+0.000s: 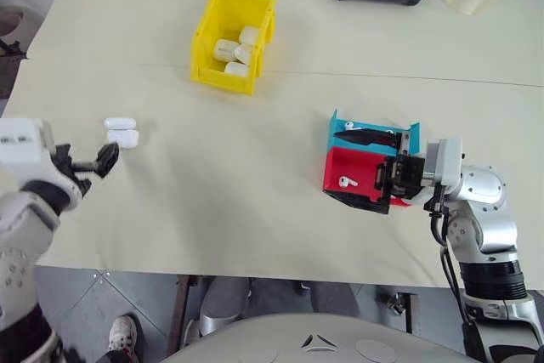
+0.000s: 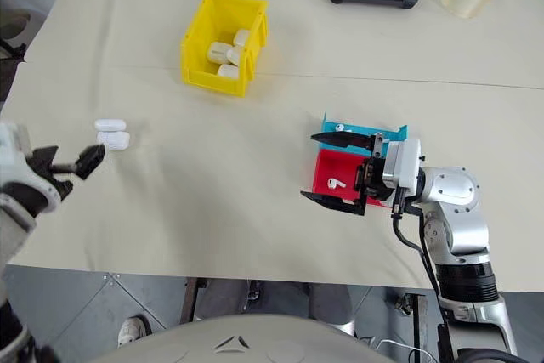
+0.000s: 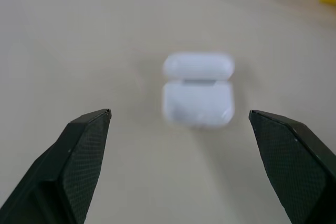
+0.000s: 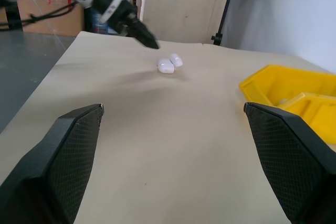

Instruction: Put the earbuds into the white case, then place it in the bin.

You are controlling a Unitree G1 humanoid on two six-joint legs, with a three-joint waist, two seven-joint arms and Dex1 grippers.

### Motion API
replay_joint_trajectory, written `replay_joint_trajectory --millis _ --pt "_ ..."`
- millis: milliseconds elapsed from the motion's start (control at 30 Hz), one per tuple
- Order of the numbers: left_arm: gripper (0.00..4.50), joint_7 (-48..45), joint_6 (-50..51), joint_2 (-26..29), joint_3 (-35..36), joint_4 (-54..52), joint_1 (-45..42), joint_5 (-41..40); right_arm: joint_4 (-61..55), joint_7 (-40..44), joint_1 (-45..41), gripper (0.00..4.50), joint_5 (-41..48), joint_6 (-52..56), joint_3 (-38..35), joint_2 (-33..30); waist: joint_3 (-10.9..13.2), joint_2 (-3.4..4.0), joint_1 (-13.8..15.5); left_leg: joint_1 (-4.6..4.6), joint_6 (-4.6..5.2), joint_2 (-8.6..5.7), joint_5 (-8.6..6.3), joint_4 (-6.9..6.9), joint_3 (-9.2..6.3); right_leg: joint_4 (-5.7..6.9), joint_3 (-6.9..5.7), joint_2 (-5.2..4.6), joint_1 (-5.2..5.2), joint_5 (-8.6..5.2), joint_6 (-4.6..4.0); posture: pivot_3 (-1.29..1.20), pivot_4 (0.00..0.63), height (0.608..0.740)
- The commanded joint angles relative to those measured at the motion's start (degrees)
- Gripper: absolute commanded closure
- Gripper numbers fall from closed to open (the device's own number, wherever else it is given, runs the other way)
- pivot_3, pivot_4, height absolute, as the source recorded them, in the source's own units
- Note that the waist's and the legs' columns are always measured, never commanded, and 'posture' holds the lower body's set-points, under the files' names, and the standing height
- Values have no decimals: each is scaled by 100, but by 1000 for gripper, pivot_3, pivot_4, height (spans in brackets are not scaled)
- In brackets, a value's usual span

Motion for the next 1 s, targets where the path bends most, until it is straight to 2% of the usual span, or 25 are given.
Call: replay_joint_trajectory --millis 33,333,767,1000 --pt "25 166 1123 22 -90 314 -704 206 -242 4 7 0 118 28 -12 -19 0 0 -41 0 0 0 0 -2 1 2 0 2 -1 0 0 0 150 740" --pt "25 404 1256 121 -707 1251 -1387 627 -508 -193 168 0 99 54 -12 35 1 -1 -107 -1 -13 5 5 -1 0 8 -1 6 -5 0 0 0 150 740" --pt "25 -105 1224 357 -1370 2030 -1958 1126 -793 -474 322 0 92 88 49 141 0 -1 -107 -1 -15 2 6 1 0 19 1 5 -9 0 0 0 150 740" --pt "25 -493 1226 523 -1670 2150 -1951 1323 -920 -666 323 0 82 112 93 159 0 -1 -111 -1 -16 3 7 1 1 23 1 5 -11 0 0 0 150 740"
